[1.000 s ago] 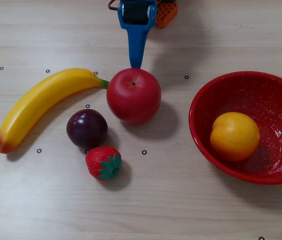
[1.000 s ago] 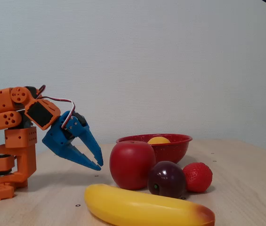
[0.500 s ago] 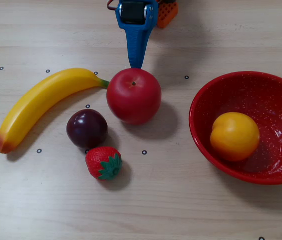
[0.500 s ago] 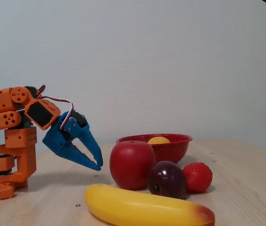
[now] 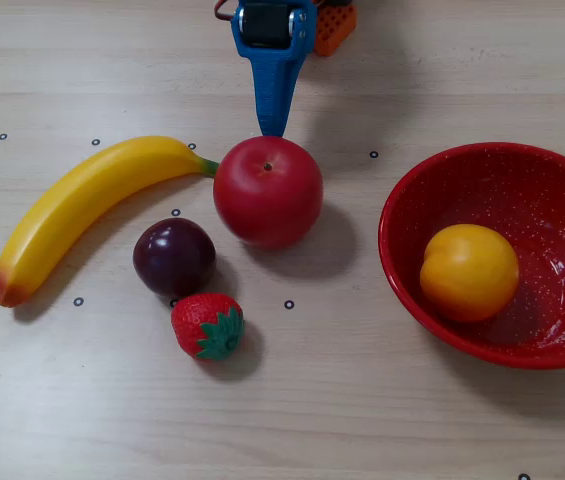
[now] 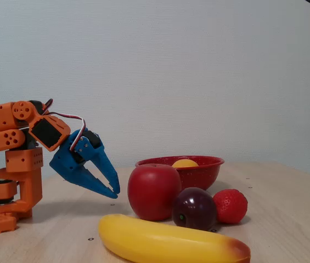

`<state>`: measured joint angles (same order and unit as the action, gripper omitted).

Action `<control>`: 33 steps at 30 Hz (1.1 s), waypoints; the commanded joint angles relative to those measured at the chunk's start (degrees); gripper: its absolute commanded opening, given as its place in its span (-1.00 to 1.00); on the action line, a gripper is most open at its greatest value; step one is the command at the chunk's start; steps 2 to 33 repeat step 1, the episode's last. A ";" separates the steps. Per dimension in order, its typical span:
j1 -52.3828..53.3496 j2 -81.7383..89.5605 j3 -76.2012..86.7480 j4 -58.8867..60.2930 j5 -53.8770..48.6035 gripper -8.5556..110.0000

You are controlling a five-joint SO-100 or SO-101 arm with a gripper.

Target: Put the peach in the red bowl.

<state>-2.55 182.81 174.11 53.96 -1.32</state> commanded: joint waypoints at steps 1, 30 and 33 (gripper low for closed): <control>0.44 0.97 0.44 -0.70 -0.70 -0.85; 0.44 0.97 0.44 -0.70 -0.70 -0.85; 0.44 0.97 0.44 -0.70 -0.70 -0.85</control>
